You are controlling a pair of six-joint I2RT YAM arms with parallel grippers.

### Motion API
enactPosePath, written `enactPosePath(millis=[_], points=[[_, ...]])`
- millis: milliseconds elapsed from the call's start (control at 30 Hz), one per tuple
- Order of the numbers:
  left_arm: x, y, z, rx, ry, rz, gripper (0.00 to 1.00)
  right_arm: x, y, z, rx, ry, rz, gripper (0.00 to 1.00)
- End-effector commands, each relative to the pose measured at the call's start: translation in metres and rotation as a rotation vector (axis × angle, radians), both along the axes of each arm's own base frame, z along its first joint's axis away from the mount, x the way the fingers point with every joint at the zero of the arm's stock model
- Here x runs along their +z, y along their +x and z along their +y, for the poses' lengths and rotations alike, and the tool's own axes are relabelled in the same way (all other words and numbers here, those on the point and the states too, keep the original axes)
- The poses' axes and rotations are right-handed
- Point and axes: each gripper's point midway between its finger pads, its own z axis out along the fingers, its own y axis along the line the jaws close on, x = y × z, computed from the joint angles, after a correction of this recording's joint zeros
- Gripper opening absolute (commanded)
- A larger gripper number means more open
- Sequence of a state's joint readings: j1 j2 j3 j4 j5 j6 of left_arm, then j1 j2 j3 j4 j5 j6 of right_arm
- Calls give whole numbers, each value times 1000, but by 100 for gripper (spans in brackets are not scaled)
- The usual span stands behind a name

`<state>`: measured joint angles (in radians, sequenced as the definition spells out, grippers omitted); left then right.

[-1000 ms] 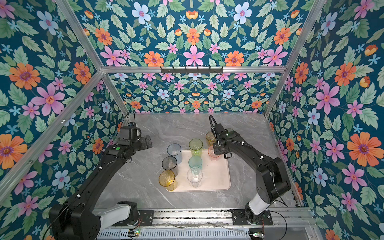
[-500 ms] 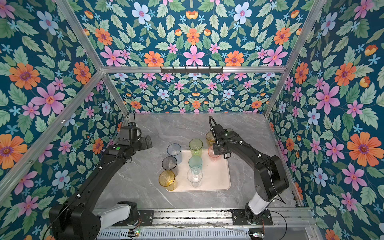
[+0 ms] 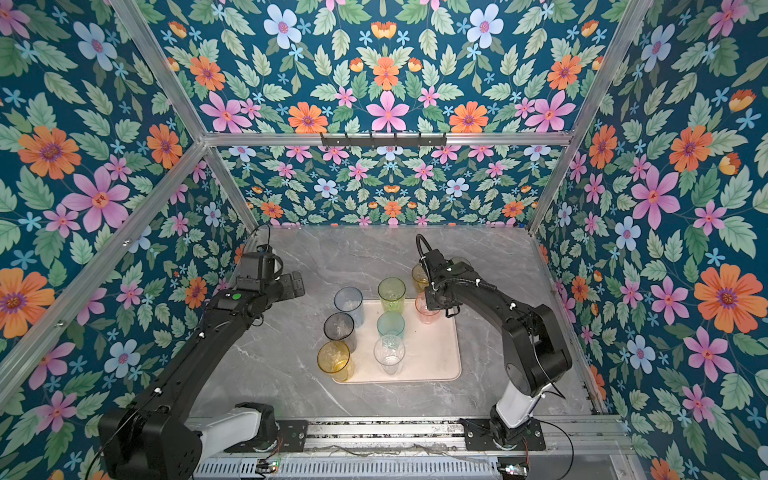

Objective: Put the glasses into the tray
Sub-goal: 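Carry the pink glass toward the robot and lower it onto the tray, then open the right gripper to release the pink glass and lift away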

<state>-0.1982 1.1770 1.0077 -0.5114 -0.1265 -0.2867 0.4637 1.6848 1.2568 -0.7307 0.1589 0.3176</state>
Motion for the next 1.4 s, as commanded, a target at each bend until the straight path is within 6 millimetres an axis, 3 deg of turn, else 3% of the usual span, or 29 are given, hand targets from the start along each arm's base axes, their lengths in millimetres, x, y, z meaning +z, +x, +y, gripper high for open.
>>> enactPosePath(millis=[0,333,633,800,1367], points=[[3,1,0,-4,1,-7,99,-1,0,-3,-21,-12,-1,0],[3,1,0,-3,1,-7,99,3,1,-3,-30,-10,-7,3],[3,1,0,-4,0,-7,99,9,0,-4,-30,-19,1,21],[3,1,0,-5,1,-6,99,24,2,-3,-33,-7,-15,37],[4,1,0,-3,2,-8,99,95,16,11,4,93,-154,40]])
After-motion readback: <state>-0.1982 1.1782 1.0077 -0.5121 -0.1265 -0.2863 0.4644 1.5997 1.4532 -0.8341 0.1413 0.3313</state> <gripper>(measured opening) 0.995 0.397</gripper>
